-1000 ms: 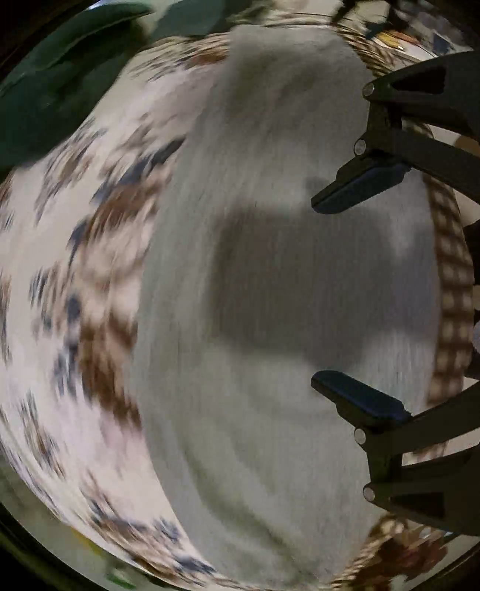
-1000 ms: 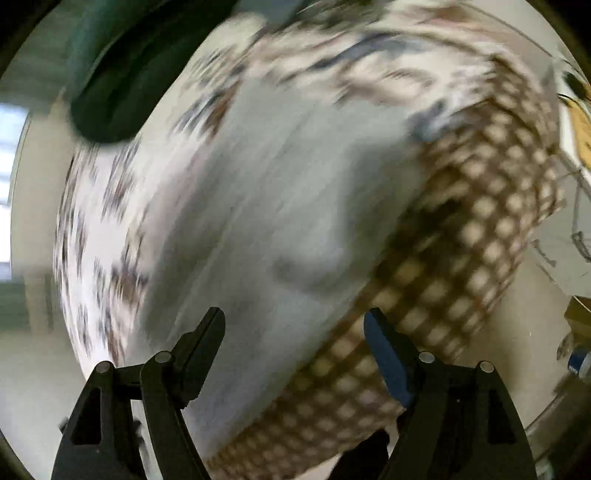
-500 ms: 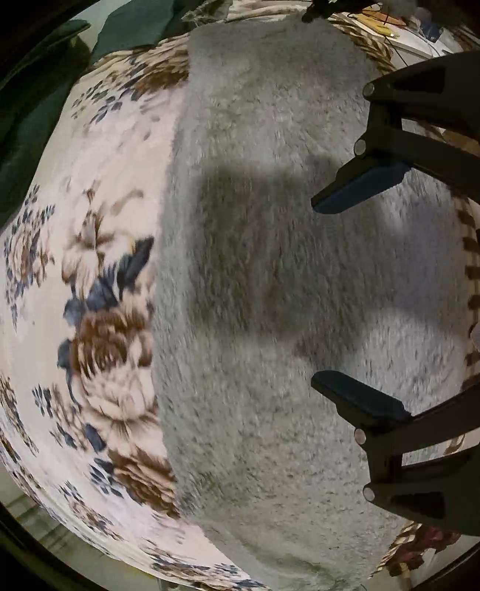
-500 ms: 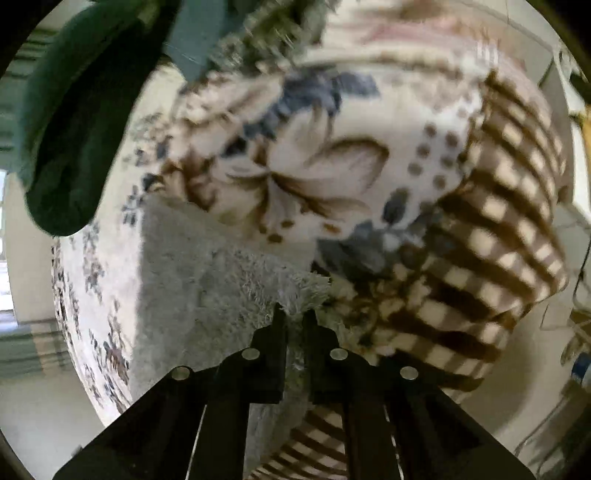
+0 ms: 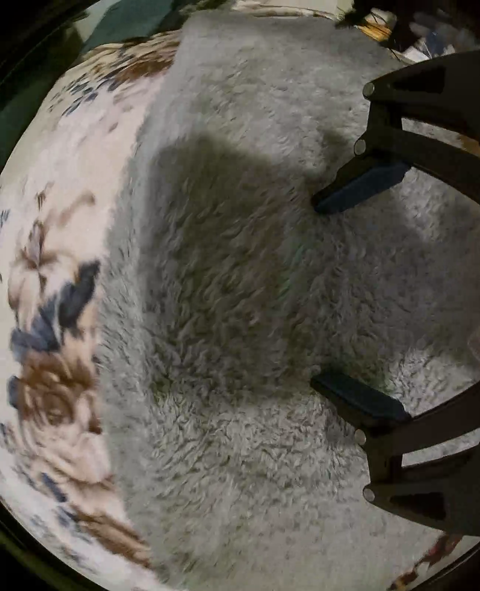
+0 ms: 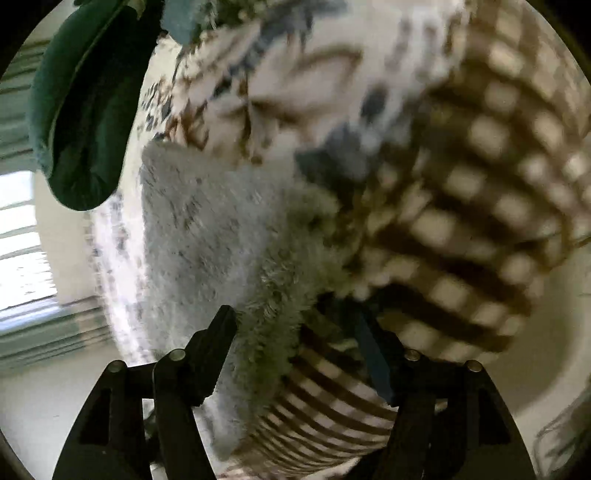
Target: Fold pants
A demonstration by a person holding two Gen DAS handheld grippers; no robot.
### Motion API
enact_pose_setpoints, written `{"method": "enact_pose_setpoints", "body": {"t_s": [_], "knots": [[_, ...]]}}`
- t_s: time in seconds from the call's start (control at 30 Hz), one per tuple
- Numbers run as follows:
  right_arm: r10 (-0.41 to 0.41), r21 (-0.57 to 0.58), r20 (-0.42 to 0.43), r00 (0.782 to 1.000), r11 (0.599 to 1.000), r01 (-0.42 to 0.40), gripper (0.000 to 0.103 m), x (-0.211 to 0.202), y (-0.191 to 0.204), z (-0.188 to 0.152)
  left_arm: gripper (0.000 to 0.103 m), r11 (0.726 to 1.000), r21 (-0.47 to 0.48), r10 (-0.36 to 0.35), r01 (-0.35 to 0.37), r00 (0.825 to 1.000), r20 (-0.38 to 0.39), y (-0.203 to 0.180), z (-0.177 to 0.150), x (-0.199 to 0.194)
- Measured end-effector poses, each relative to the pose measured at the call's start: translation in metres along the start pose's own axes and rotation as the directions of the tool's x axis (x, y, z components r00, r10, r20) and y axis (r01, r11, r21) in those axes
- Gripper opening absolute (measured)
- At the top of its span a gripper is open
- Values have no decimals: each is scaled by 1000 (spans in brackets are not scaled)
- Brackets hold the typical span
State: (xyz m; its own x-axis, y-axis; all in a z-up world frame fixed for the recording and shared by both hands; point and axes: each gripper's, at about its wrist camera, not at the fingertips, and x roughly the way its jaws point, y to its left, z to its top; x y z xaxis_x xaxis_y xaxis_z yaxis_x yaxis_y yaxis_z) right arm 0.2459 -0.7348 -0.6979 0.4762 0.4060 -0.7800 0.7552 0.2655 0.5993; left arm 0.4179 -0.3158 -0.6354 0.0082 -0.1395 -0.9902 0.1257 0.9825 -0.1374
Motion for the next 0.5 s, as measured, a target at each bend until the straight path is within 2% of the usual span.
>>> {"method": "enact_pose_setpoints", "body": {"t_s": [0.07,0.13,0.17,0.23,0.3,0.33,0.4,0.43,0.47,0.5], "knots": [[84,21,-8,996,996,-84,68,20,-9,1,103,999,-13,-39,39,999,1,4,3,7],[159,49,8,987,986,-159,72,32,-15,4,103,999,-6,-36,36,999,-8,4,6,12],[232,57,33,972,971,-234,72,36,-17,5,103,1000,0,-30,30,999,-13,2,9,16],[329,75,76,941,939,-334,72,41,-18,7,103,1000,2,-1,1,1000,-11,-2,13,20],[412,89,100,906,903,-421,72,50,-14,9,103,999,6,36,-36,999,14,-8,10,21],[428,93,106,898,894,-437,71,54,-12,10,103,999,2,54,-54,998,24,-10,9,22],[416,91,99,904,901,-424,56,65,-4,12,103,997,7,78,-78,997,18,-14,8,22],[403,81,93,911,908,-410,30,69,2,11,103,997,5,80,-80,997,15,-17,9,22],[369,56,94,925,925,-375,18,70,9,10,103,997,0,77,-77,997,13,-19,10,21],[343,32,104,934,937,-348,18,66,15,9,103,997,-5,72,-72,997,16,-21,12,17]]}}
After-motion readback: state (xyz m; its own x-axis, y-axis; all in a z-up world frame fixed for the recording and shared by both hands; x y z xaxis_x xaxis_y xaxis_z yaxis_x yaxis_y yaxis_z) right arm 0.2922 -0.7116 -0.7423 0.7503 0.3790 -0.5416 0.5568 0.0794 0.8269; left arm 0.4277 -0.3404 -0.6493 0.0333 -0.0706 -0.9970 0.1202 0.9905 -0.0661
